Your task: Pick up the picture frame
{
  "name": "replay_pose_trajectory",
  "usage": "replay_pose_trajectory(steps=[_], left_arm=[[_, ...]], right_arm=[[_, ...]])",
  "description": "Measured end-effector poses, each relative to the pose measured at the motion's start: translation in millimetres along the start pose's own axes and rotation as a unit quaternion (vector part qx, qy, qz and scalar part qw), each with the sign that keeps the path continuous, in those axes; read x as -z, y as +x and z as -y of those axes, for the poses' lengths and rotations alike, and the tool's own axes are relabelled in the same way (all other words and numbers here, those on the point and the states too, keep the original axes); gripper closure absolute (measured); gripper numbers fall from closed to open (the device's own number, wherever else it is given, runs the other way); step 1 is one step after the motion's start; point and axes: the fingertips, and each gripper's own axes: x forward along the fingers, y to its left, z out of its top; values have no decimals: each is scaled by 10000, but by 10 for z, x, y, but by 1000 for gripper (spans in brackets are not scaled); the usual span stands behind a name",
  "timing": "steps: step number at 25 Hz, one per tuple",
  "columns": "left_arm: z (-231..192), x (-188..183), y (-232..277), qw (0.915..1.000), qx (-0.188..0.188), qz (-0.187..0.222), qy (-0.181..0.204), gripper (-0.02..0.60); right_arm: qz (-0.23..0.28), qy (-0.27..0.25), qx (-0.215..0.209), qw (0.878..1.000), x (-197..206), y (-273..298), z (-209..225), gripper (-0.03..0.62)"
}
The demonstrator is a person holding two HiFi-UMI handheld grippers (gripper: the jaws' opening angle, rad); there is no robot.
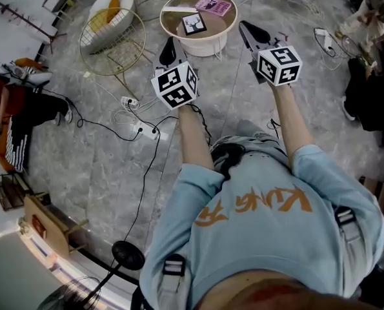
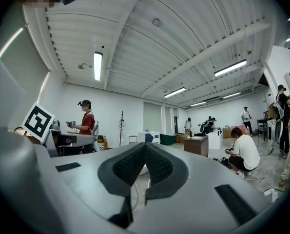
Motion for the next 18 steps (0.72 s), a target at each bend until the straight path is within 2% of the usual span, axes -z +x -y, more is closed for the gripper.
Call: replay_pose_trajectory(steps=[4, 7, 11, 16, 18], left_arm=[[69, -10, 85, 9998, 175, 105, -23, 566], [14, -45, 212, 9997, 132, 169, -95, 566], [-74, -119, 399, 9997, 150, 186, -3, 566], [-296, -52, 653, 9996, 81, 109, -259, 566], [-363, 32, 804, 9998, 37, -9, -195, 566]], right_arm=[[91, -15, 19, 10000, -58, 26, 113, 595], [147, -93, -32, 9998, -114, 109, 189, 595], [245, 199, 34, 9995, -147, 364, 408, 595], [79, 319, -279, 9991, -10, 879, 428, 595], [-22, 366, -396, 9985, 109, 1099, 448, 595]])
